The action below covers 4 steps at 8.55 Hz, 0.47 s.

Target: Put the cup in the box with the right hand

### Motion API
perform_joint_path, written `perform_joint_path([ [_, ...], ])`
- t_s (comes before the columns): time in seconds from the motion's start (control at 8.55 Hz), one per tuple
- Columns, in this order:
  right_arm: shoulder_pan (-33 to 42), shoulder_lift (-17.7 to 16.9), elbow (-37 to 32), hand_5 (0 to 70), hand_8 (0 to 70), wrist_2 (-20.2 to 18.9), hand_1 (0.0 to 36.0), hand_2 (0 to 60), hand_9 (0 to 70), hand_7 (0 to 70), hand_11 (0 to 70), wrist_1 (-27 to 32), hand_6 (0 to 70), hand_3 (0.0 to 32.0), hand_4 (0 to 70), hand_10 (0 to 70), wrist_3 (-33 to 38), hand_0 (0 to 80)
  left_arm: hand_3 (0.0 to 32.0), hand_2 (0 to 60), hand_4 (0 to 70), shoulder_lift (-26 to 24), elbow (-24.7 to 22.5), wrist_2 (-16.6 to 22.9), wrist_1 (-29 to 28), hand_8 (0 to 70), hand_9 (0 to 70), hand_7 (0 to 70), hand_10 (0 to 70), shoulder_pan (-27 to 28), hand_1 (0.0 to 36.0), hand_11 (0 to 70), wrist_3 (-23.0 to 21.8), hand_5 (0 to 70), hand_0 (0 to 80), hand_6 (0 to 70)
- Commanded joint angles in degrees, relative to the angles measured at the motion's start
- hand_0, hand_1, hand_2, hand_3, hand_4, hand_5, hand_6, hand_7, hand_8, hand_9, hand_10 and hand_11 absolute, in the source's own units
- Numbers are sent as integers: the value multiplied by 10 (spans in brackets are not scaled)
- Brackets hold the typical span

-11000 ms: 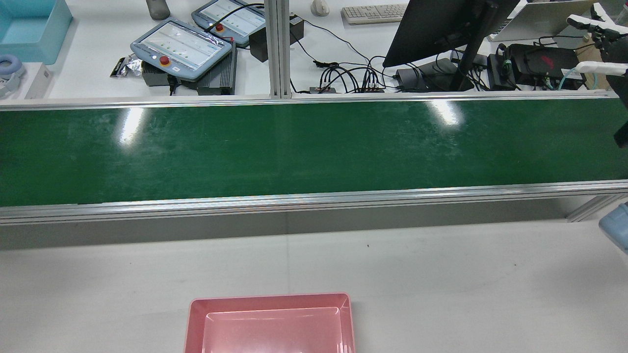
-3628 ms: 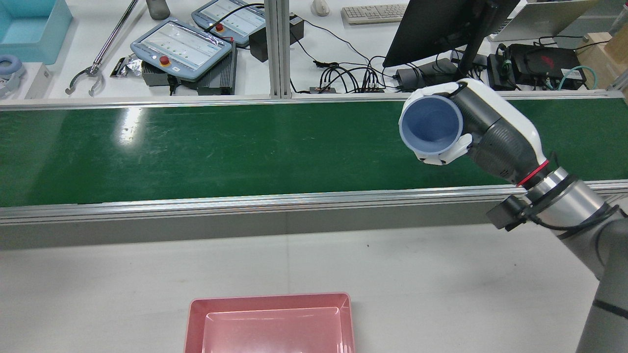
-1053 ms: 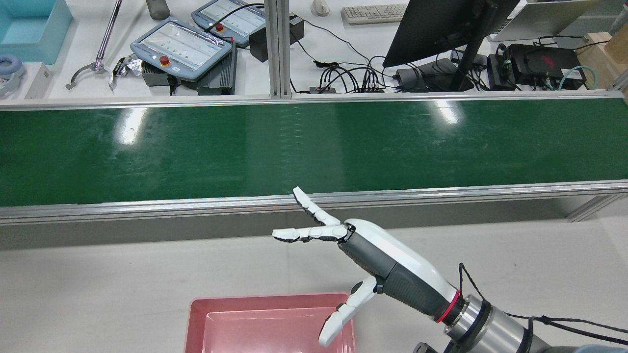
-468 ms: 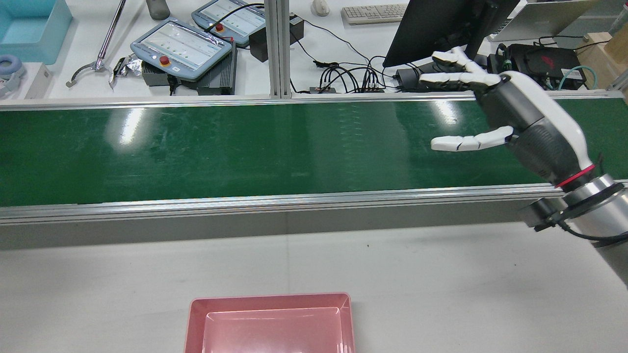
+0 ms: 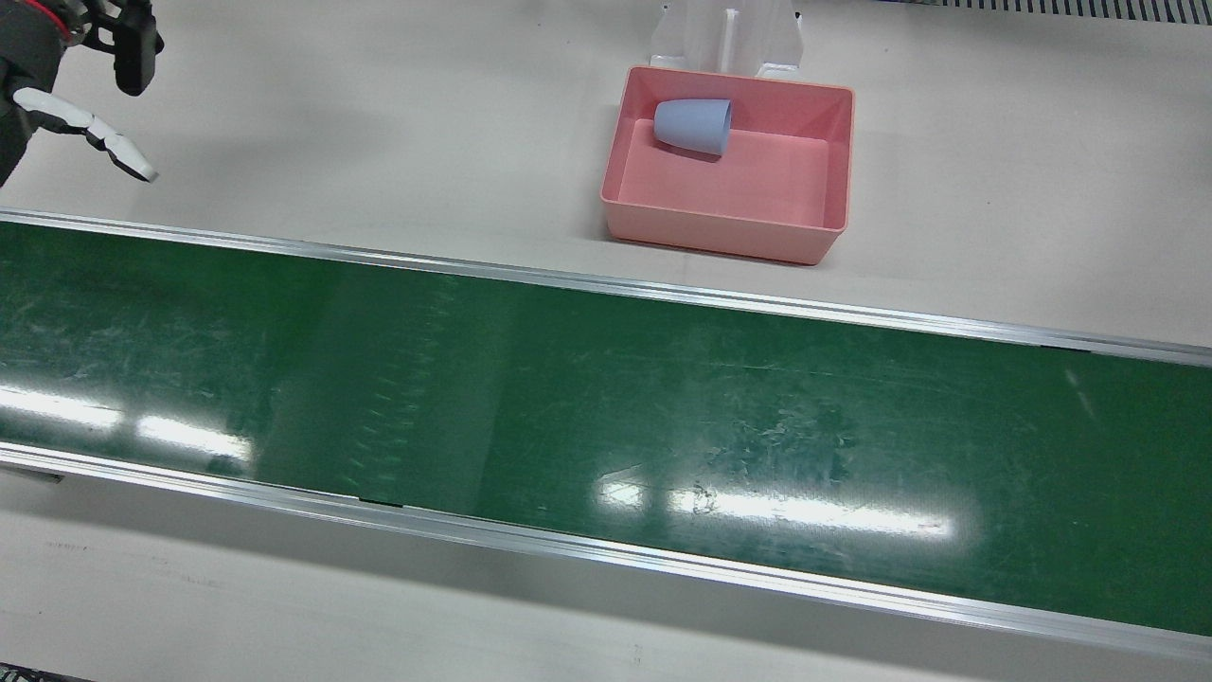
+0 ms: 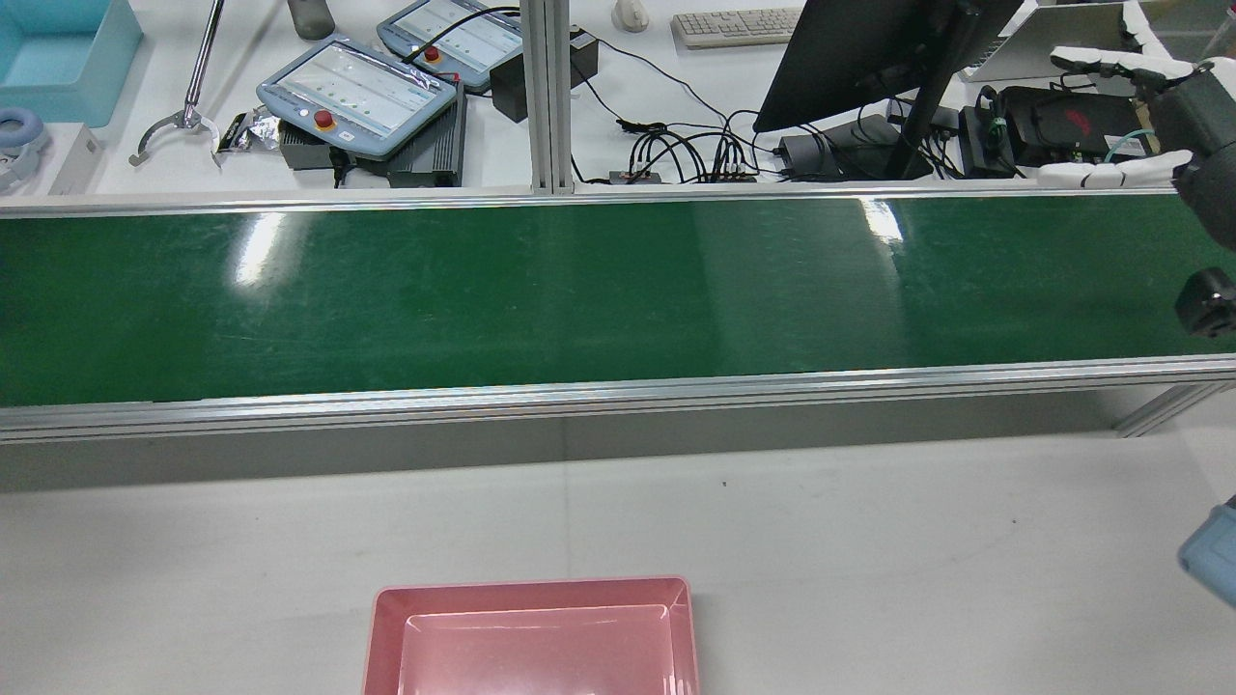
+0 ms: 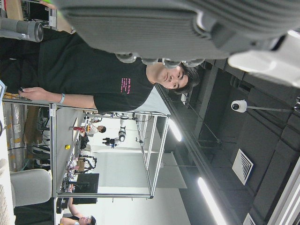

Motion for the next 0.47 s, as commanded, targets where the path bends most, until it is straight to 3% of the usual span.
perform_joint_path([
  [0.0,76,33,-91,57,0,-10,211,70,0,0,0,4,0,0,34,0,11,551,0,0,0,0,0,0,0,0,0,0,0,0,0,0,0,0,0,0],
  [0.12,82,53,-112,48,0,-10,163,28,0,0,0,3,2,0,50,0,13,534,0,0,0,0,-1,1,0,0,0,0,0,0,0,0,0,0,0,0],
  [0.23,77,75,-151,42,0,-11,163,77,0,0,0,3,0,2,28,0,16,511,0,0,0,0,-1,1,0,0,0,0,0,1,0,0,0,0,0,0],
  [0.35,73,101,-193,38,0,-48,143,52,0,0,0,4,0,14,36,0,48,507,0,0,0,0,-1,0,1,0,0,0,0,0,0,0,0,0,0,0],
])
